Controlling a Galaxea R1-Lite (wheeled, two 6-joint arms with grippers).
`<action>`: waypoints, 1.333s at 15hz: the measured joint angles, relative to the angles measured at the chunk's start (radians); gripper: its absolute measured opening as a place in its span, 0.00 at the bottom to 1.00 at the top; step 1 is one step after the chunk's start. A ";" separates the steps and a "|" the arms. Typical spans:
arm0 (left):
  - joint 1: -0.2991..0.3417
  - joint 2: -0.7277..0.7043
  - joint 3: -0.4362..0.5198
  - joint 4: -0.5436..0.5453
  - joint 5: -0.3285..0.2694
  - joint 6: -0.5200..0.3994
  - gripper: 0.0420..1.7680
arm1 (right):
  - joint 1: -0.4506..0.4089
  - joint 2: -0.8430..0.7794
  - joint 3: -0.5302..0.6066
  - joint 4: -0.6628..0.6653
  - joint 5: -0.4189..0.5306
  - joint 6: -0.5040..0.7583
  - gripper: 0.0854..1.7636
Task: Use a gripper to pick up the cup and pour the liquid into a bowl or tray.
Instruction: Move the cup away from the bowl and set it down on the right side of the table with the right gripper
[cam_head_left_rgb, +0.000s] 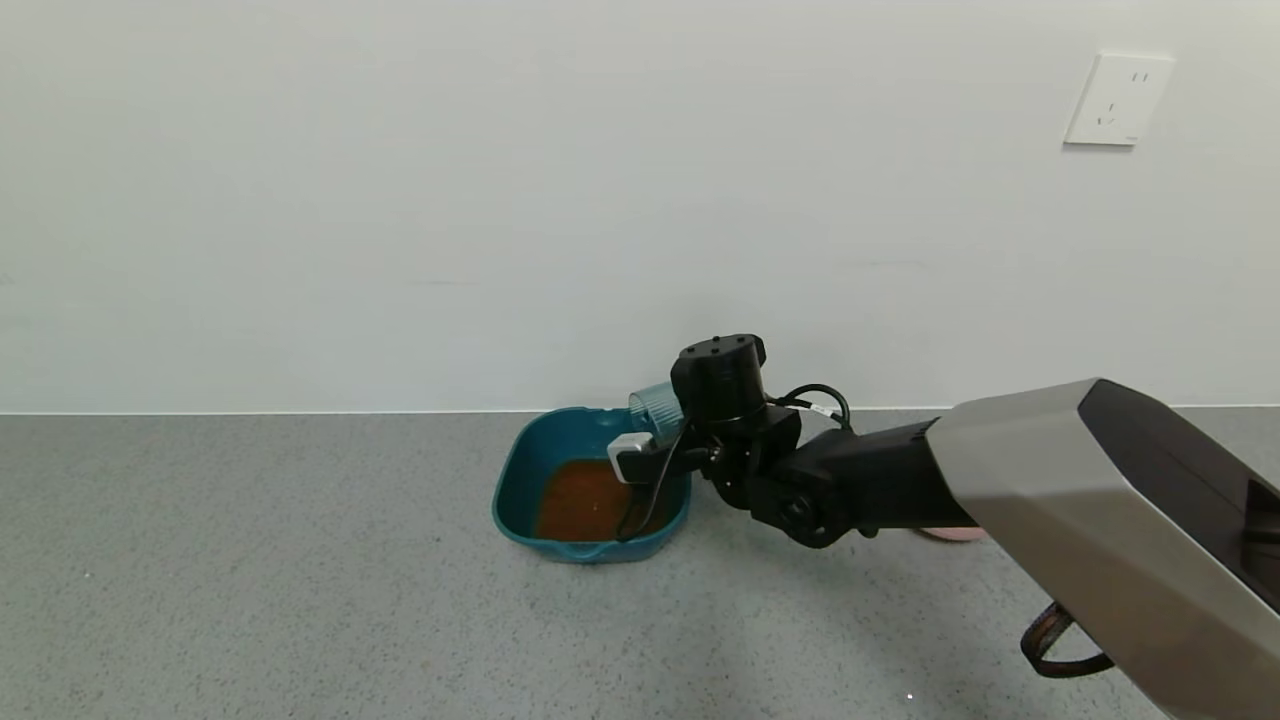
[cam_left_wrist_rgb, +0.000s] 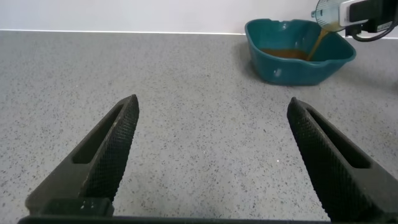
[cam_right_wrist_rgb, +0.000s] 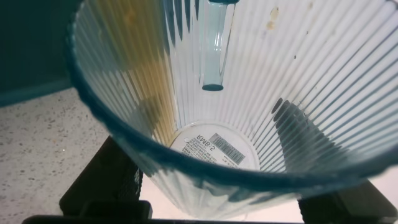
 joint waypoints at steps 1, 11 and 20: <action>0.000 0.000 0.000 0.000 0.000 0.000 0.97 | 0.002 0.000 0.000 0.000 -0.012 -0.018 0.75; 0.000 0.000 0.000 0.000 0.000 0.000 0.97 | 0.021 -0.007 -0.001 0.002 -0.029 -0.143 0.75; 0.000 0.000 0.000 0.000 0.000 0.000 0.97 | 0.027 -0.014 0.001 0.004 -0.033 -0.177 0.75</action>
